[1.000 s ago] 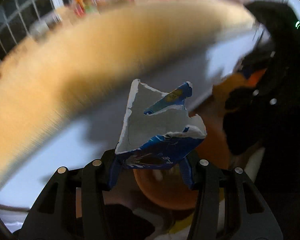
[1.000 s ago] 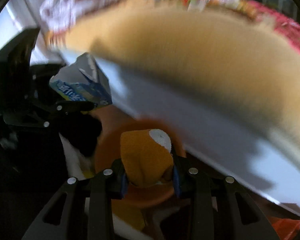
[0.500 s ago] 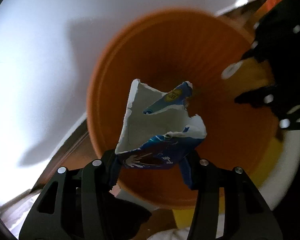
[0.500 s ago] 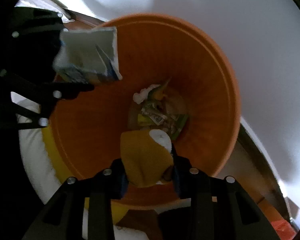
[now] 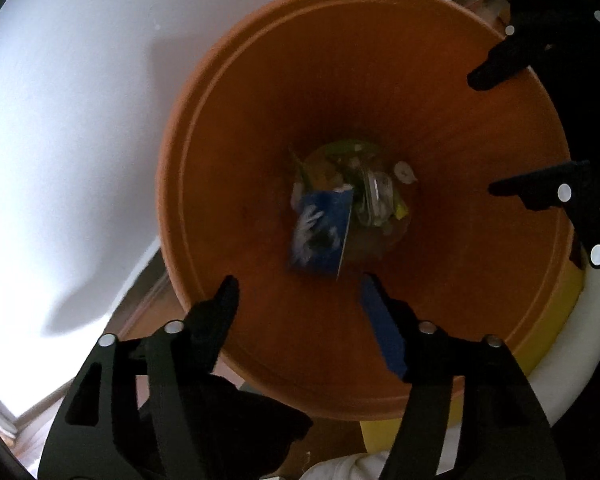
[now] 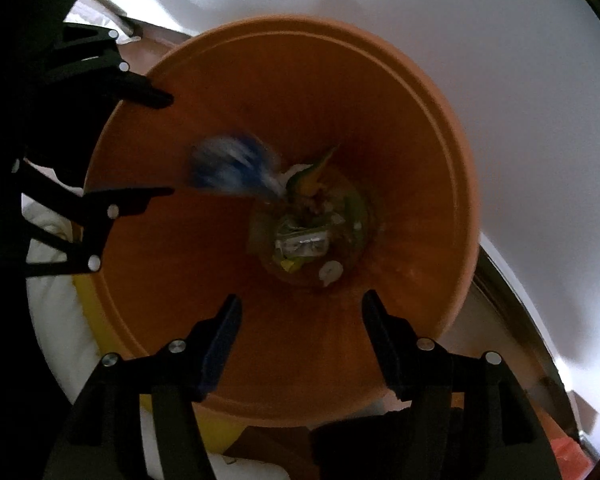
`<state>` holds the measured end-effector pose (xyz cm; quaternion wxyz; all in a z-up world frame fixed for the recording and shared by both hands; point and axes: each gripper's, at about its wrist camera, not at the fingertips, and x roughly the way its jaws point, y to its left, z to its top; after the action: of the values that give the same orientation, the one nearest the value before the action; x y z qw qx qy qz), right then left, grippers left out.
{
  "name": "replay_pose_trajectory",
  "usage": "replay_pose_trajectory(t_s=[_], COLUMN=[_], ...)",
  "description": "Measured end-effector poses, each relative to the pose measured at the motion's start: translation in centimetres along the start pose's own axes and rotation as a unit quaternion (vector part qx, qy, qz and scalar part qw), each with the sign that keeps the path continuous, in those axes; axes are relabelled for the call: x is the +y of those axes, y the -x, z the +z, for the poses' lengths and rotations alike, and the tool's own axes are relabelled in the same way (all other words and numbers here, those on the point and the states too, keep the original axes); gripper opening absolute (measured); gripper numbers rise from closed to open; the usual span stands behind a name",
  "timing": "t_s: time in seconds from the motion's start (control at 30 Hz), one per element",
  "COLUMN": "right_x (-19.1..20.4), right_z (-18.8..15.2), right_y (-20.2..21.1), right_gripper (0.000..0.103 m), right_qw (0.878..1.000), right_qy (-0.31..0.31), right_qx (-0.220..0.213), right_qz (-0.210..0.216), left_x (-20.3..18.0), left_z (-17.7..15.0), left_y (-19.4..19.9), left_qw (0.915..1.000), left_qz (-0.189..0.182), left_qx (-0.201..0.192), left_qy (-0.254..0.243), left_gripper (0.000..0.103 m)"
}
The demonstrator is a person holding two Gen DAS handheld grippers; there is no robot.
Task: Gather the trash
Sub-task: 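Open both tools to drop the carton and plush into the bin, then move both tools back over the remaining trash on the bed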
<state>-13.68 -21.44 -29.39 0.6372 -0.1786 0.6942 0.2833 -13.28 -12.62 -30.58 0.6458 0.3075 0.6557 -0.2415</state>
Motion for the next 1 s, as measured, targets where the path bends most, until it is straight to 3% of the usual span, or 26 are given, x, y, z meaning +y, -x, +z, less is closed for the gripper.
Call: replay_pose_trajectory(t_s=[0.27, 0.53, 0.67, 0.77, 0.83, 1.0], right_x=[0.2, 1.8, 2.1, 0.3, -1.6, -6.9], right_z=[-0.7, -4.4, -6.0, -5.4, -4.1, 1.4], right_y=[4.0, 13.7, 19.8, 24.7, 27.4, 30.9], right_gripper=[0.062, 0.062, 0.064, 0.068, 0.068, 0.07], right_qw=[0.999, 0.991, 0.98, 0.963, 0.947, 0.903], right_qy=[-0.017, -0.023, 0.0, -0.035, -0.068, -0.156], right_qx=[-0.04, -0.135, -0.201, -0.266, -0.312, -0.39], right_qz=[0.006, 0.002, -0.014, 0.0, 0.026, 0.095], left_x=[0.7, 0.3, 2.1, 4.6, 6.8, 11.2], left_z=[-1.5, -3.3, -5.1, -5.5, -5.2, -3.1], left_y=[2.0, 10.1, 16.1, 20.3, 23.2, 26.3], left_qw=[0.9994, 0.9917, 0.9773, 0.9589, 0.9406, 0.907], left_qz=[-0.012, -0.014, 0.003, 0.009, 0.017, 0.024], left_qx=[-0.027, -0.127, -0.21, -0.275, -0.321, -0.381], left_qy=[0.019, 0.012, 0.025, 0.07, 0.108, 0.177], left_gripper=[0.066, 0.066, 0.066, 0.068, 0.074, 0.08])
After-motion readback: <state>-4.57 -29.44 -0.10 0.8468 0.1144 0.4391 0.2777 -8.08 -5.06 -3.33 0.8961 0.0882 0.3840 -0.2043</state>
